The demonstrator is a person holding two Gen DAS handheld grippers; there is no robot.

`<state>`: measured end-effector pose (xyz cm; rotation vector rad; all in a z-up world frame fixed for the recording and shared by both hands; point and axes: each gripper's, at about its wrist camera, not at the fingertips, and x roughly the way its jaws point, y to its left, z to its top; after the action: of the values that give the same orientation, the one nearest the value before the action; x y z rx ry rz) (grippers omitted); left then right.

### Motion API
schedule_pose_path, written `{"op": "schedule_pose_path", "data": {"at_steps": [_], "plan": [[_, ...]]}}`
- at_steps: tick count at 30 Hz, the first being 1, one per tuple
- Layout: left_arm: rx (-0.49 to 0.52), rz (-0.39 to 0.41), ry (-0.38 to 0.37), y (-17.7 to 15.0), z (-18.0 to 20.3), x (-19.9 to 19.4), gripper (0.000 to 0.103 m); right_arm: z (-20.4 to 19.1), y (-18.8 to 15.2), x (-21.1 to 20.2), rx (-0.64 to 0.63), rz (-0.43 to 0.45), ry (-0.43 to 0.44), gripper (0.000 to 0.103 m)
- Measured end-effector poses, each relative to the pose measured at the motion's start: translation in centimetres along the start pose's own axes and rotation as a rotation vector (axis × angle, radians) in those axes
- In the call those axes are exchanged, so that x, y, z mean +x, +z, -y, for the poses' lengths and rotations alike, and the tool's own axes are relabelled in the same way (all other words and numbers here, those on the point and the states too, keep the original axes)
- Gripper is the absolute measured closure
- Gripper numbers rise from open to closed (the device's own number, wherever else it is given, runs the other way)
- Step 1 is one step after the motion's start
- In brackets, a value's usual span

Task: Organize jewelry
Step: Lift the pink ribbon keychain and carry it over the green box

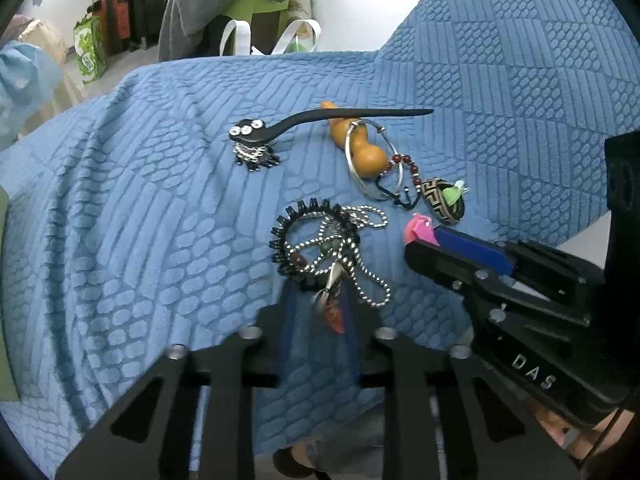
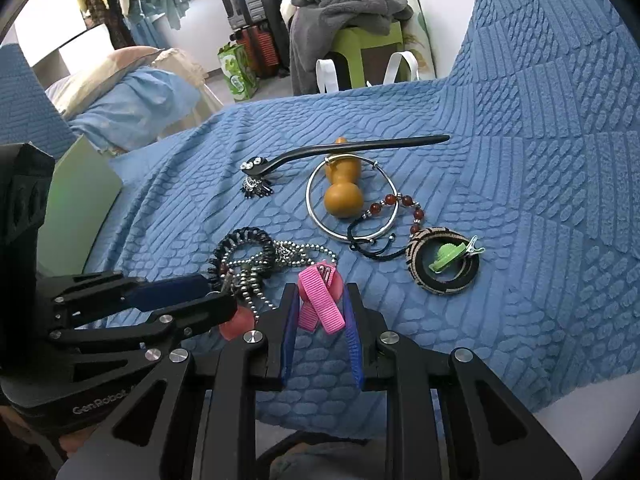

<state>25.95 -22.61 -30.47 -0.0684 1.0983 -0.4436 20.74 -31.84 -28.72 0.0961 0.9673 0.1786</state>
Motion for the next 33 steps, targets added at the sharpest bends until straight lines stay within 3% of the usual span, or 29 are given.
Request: {"op": "schedule_pose_path", "data": {"at_steps": [5,16,33], "plan": [[0.016,0.001,-0.011,-0.2,0.7,0.2,0.103,-0.5,0.3,-0.1,-0.010,0.001,-0.001,0.083],[-0.055,0.035,-0.003,-0.9,-1.3,-2.9,0.103,-1.5,0.4,-1.2,-0.004,0.013,-0.027,0.083],[-0.142,0.151,0.010,-1.3,-5.3,-12.4,0.103,-7.3,2.1,-6.2,-0.007,0.073,-0.026,0.083]]}}
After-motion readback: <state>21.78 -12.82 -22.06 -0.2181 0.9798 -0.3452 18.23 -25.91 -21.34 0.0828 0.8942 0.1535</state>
